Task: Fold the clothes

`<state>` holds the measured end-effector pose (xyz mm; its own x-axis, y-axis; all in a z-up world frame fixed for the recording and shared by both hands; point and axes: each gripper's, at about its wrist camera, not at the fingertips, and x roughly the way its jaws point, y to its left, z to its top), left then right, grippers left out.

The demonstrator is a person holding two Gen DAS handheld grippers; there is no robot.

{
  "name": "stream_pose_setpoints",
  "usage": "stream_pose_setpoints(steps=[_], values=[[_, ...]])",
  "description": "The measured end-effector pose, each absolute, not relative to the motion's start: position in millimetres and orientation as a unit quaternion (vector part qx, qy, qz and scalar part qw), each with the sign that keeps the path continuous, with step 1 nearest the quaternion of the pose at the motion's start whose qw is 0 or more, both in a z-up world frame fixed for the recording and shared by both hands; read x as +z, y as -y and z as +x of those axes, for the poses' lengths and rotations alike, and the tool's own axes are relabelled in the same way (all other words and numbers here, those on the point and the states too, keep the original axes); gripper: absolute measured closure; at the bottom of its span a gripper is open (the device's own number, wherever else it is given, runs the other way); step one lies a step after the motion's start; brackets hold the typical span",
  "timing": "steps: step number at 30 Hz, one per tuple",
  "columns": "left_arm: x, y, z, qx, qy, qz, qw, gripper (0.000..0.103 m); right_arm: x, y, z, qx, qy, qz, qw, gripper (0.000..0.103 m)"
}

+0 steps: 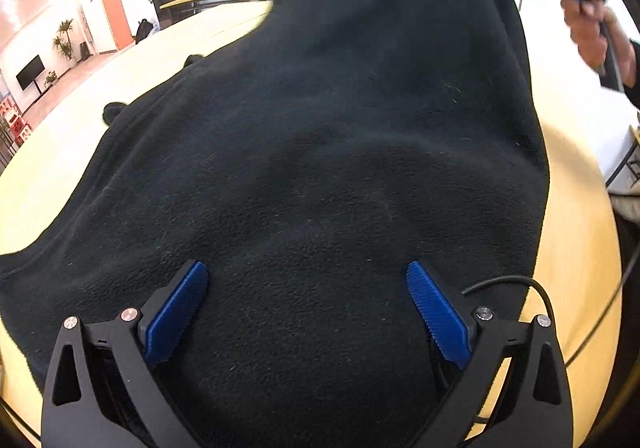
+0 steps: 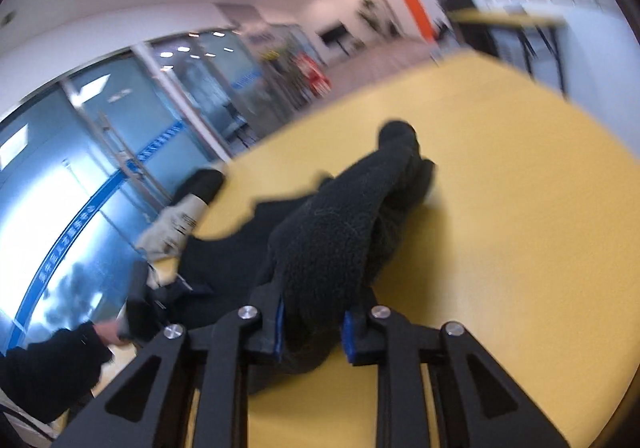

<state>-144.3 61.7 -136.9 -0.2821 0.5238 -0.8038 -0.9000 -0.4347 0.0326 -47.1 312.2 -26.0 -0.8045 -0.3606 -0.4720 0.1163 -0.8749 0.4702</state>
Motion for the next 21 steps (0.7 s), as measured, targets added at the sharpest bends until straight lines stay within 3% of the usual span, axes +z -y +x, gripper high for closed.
stream_pose_setpoints(steps=[6, 10, 18, 21], values=[[-134, -131, -115, 0.764, -0.244, -0.353, 0.481, 0.004, 21, -272, -48, -0.929, 0.138, 0.279, 0.199, 0.082], [-130, -169, -98, 0.766, -0.237, -0.339, 0.491, 0.009, 11, -251, -37, -0.916, 0.128, 0.3, 0.236, 0.082], [-124, -105, -144, 0.791, -0.127, -0.376, 0.465, 0.004, -17, -243, -33, -0.895, 0.175, 0.309, 0.27, 0.082], [-126, -123, -134, 0.801, -0.149, -0.366, 0.45, 0.002, -14, -226, -40, -0.887, 0.176, 0.308, 0.295, 0.082]])
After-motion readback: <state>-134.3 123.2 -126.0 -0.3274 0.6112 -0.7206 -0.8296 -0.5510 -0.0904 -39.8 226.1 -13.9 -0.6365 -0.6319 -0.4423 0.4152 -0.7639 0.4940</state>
